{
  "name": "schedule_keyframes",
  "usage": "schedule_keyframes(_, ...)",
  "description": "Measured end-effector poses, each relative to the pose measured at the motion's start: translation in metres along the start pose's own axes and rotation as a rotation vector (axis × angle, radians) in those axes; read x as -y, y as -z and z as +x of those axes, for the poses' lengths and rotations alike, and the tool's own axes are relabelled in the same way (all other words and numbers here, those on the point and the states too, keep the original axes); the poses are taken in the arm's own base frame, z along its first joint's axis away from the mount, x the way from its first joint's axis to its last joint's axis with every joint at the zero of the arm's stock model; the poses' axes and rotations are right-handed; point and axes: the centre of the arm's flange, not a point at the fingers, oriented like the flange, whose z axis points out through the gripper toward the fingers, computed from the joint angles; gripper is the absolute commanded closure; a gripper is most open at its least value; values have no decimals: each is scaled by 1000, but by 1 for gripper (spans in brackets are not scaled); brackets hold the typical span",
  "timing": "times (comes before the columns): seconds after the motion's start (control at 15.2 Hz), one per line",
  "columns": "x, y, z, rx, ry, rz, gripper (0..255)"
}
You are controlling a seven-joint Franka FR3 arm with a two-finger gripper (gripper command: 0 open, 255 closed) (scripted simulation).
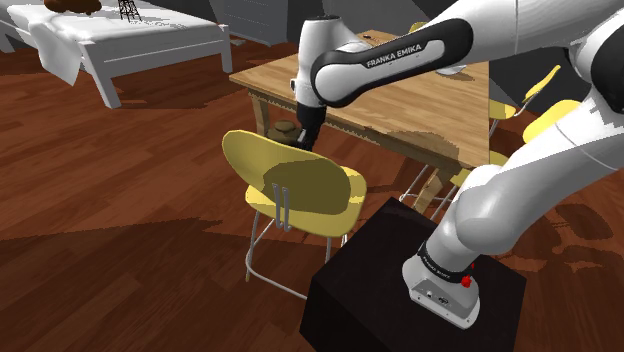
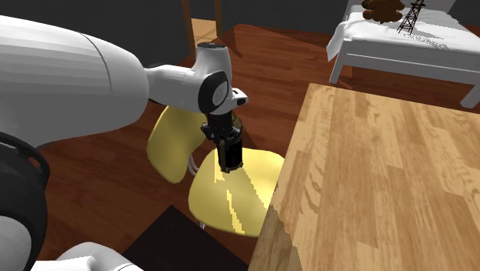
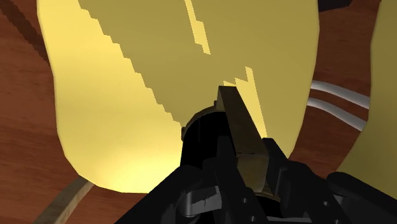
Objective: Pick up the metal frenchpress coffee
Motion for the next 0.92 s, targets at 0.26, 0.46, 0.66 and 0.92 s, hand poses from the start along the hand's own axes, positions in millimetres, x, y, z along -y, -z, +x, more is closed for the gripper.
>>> schedule_keyframes(0.26,0,20,0,1,0,0,255)
schedule_keyframes(0.46,0,37,0,1,0,0,255)
schedule_keyframes(0.66,-2,52,0,1,0,0,255)
schedule_keyframes(0.92,-2,71,0,1,0,0,255)
